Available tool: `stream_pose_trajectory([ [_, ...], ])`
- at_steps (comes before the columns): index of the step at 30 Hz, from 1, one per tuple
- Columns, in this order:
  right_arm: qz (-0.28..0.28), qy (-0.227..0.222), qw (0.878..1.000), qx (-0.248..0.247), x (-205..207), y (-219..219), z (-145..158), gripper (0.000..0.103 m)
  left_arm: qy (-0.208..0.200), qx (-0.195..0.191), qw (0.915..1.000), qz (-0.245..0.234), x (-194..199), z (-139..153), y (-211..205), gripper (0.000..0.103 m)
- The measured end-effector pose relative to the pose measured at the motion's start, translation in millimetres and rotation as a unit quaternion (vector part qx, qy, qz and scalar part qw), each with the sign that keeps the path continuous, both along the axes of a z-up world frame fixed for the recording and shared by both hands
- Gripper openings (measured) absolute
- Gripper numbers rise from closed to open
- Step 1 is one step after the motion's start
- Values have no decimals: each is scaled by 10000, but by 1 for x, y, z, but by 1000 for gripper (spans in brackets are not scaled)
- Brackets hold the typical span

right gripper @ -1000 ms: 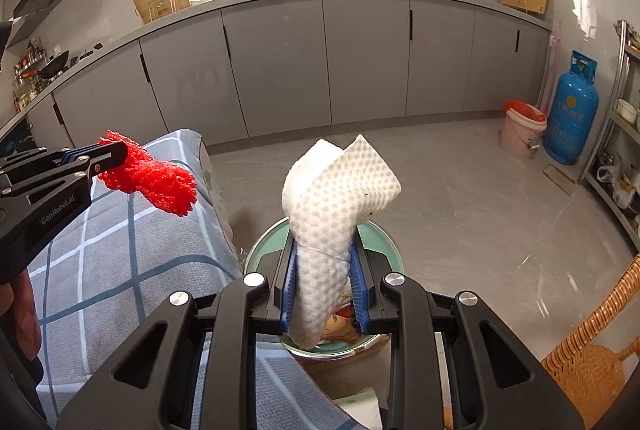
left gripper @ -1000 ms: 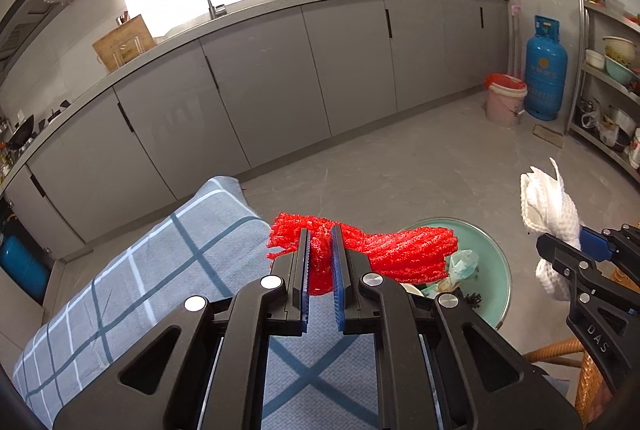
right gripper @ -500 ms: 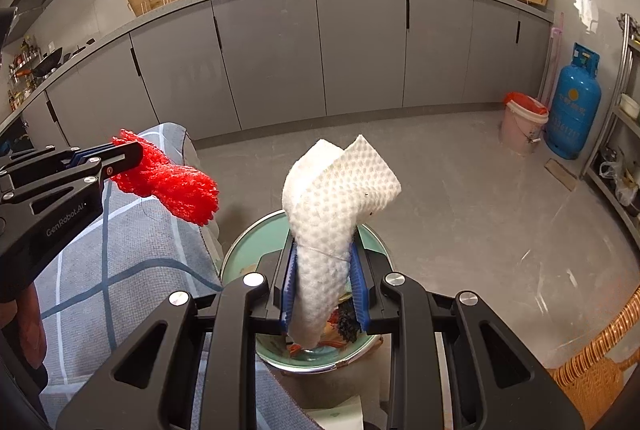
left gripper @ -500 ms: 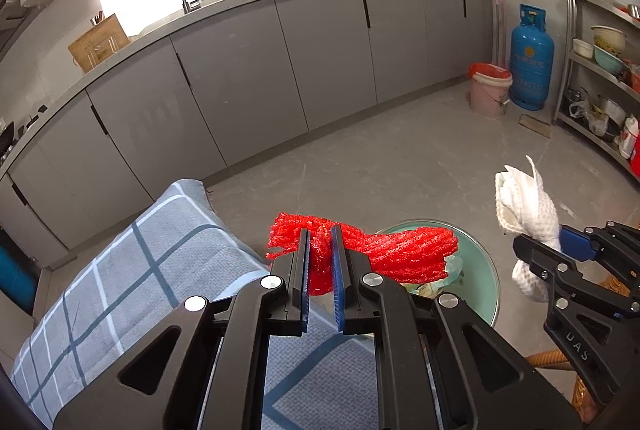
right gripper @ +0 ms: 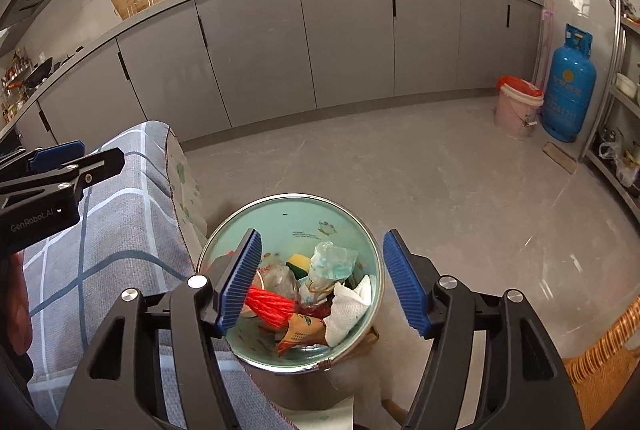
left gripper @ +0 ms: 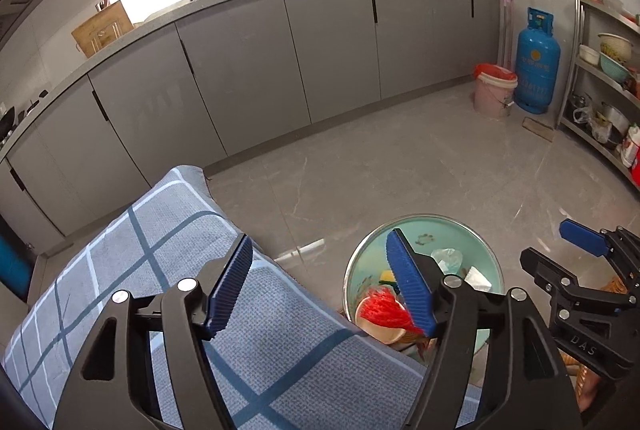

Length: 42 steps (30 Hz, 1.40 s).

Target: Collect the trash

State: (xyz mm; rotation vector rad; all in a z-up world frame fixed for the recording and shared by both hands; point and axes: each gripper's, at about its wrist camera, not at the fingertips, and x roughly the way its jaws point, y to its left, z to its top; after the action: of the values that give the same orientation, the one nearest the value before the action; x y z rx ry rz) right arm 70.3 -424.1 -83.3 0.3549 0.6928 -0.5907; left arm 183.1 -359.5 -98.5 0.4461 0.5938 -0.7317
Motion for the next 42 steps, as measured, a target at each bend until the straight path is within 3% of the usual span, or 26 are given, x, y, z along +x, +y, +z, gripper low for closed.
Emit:
stream_pose_trajectory([
  [4, -41, -134, 9999, -85, -15, 13, 18, 67, -54, -192, 9998, 46, -9, 16, 18, 77],
  [19, 238, -525, 9972, -485, -30, 75, 82, 75, -261, -667, 9970, 291, -29, 66, 93, 79],
  [39, 373, -600, 9952, -682, -33, 98, 102, 76, -335, -902, 9945, 418, -35, 84, 124, 79],
  [42, 369, -612, 9950, -701, -33, 99, 104, 76, -372, -914, 9941, 439, -34, 84, 123, 85],
])
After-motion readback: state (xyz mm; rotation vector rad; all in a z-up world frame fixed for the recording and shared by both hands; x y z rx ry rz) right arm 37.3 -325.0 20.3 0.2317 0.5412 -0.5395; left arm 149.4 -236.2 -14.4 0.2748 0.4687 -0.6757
